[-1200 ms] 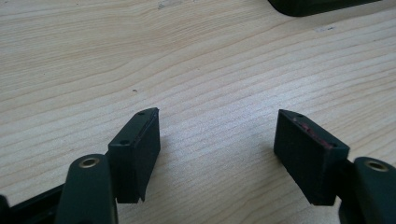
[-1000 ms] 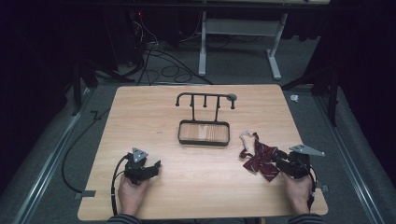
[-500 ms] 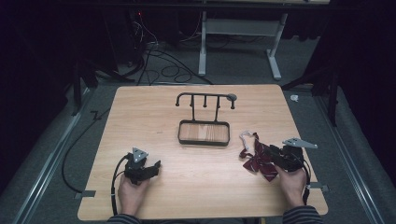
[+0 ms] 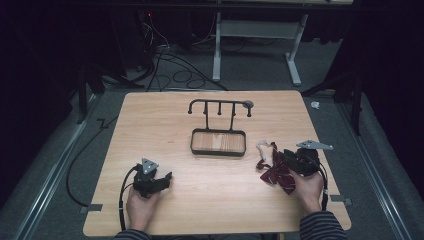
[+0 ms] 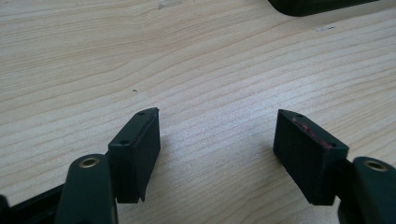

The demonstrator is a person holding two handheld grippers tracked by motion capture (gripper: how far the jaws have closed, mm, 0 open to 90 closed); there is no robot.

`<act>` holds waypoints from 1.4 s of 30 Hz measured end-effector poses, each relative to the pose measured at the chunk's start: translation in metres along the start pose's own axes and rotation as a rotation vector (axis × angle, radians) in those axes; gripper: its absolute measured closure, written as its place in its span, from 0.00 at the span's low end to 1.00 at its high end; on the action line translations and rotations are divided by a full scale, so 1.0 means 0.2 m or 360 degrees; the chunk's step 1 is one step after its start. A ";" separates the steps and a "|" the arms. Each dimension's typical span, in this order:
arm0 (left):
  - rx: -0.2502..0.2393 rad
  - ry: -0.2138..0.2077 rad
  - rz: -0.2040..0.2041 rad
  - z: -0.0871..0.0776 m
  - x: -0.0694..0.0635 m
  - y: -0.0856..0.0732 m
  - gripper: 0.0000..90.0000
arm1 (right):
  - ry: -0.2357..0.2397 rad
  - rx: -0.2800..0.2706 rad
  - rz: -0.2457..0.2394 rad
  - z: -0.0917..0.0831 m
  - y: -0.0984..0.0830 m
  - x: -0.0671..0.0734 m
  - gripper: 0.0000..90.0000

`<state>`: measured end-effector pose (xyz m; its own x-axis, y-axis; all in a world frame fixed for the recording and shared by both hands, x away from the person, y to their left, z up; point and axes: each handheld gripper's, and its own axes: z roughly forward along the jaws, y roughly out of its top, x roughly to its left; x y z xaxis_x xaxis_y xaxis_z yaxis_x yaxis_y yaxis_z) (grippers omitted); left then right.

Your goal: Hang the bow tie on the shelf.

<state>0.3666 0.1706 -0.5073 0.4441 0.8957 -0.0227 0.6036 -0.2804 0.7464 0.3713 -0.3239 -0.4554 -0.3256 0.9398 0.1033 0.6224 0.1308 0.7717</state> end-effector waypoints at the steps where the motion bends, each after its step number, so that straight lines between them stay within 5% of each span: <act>1: 0.0000 0.0001 0.0001 0.00 0.00 0.00 0.36 | -0.0001 0.0006 -0.0003 0.00 0.01 0.00 0.80; 22: 0.0000 0.0001 0.0001 0.00 0.00 0.00 0.36 | -0.0027 0.0087 0.0017 0.17 0.13 -0.04 0.80; 28: 0.0000 0.0001 0.0002 0.00 0.00 0.00 0.36 | -0.0041 0.0120 0.0090 0.23 0.13 -0.07 0.80; 42: 0.0000 0.0001 0.0001 0.00 0.00 0.00 0.36 | -0.0078 0.0192 0.0110 0.32 0.11 -0.09 0.80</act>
<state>0.3665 0.1705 -0.5073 0.4442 0.8957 -0.0217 0.6033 -0.2811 0.7463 0.4360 -0.3169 -0.4803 -0.2456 0.9618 0.1205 0.7243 0.0995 0.6823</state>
